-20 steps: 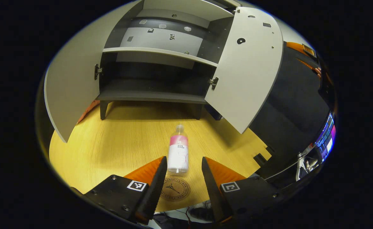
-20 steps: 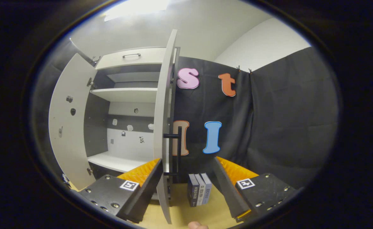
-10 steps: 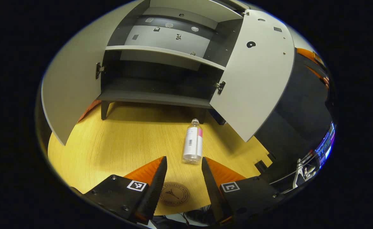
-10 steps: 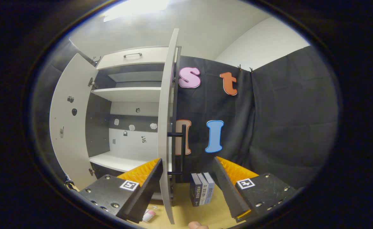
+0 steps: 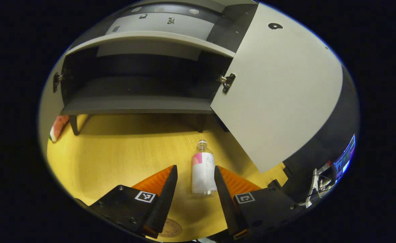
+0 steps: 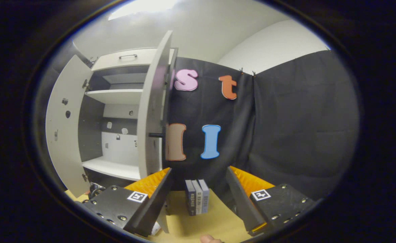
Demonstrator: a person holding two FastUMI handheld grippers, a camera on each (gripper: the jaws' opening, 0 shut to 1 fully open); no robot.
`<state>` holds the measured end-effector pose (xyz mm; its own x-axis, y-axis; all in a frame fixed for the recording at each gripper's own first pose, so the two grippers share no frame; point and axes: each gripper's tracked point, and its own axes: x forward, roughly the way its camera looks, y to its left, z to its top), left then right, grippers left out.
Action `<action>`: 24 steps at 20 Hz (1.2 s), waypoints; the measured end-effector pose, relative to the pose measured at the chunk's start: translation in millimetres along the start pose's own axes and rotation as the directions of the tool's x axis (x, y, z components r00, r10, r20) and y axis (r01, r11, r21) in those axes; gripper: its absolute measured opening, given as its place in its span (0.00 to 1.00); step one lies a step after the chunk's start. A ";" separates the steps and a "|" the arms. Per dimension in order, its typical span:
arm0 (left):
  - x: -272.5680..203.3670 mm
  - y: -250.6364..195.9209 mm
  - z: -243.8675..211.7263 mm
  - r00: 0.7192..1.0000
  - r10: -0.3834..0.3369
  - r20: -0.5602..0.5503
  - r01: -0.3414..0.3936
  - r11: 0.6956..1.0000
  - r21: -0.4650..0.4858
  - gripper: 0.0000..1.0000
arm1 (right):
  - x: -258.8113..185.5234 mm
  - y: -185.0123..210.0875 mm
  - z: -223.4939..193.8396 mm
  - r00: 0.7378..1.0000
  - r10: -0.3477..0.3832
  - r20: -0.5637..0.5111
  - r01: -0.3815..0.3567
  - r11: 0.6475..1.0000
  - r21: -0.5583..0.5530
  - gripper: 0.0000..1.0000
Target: Grasp the bottle in the cabinet with the left hand and place it on the coaster, then close the right door with the right hand and the left door with the left hand.
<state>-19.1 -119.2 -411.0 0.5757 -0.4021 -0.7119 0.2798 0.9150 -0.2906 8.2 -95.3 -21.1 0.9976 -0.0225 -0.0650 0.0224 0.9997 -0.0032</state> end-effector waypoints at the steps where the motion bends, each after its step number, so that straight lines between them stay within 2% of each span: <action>1: 14.0 -6.7 -3.8 1.000 -0.014 -0.024 0.013 1.000 -0.013 0.71 | 0.5 -11.6 -2.1 1.000 -0.019 -0.007 0.019 1.000 -0.005 0.94; 6: 64.3 -25.6 -33.6 0.993 -0.024 -0.120 0.017 0.998 -0.062 0.71 | 5.4 -56.9 -8.1 0.996 -0.082 -0.031 0.081 0.995 -0.052 0.96; 10: 88.4 -27.1 -47.0 0.987 0.004 -0.161 -0.018 0.996 -0.084 0.71 | 13.9 -76.1 -12.1 0.994 -0.102 -0.046 0.098 0.991 -0.087 0.96; 14: 91.1 -32.5 -50.0 0.987 -0.008 -0.158 -0.011 0.993 -0.120 0.71 | 22.7 -74.8 -17.7 0.994 -0.092 -0.060 0.085 0.991 -0.107 0.96; 15: 90.7 -30.1 -49.8 0.987 0.006 -0.158 -0.024 0.994 -0.111 0.65 | 22.9 -71.8 -18.0 0.995 -0.084 -0.060 0.077 0.991 -0.106 0.96; 16: 89.0 -25.8 -47.8 0.988 0.023 -0.152 -0.039 0.994 -0.100 0.74 | 22.9 -70.8 -18.8 0.995 -0.076 -0.060 0.069 0.992 -0.106 0.96; 18: 81.6 -9.2 -44.1 0.987 0.071 -0.143 -0.081 0.994 -0.070 0.74 | 22.2 -63.5 -20.1 0.996 -0.064 -0.059 0.057 0.992 -0.111 0.96; 19: 74.8 1.4 -43.7 0.984 0.096 -0.148 -0.106 0.993 -0.059 0.79 | 21.4 -59.8 -20.2 0.997 -0.059 -0.058 0.053 0.992 -0.111 0.96; 20: 68.9 9.0 -42.8 0.983 0.100 -0.155 -0.110 0.992 -0.060 0.71 | 21.0 -57.1 -19.6 0.997 -0.057 -0.057 0.051 0.993 -0.108 0.96; 22: 64.3 17.5 -40.0 0.983 0.096 -0.155 -0.109 0.991 -0.081 0.71 | 19.4 -56.1 -21.0 0.996 -0.060 -0.059 0.054 0.994 -0.096 0.99; 24: 64.6 21.1 -37.3 0.981 0.088 -0.173 -0.107 0.989 -0.106 0.71 | 17.5 -57.4 -23.8 0.996 -0.067 -0.066 0.061 0.994 -0.091 0.96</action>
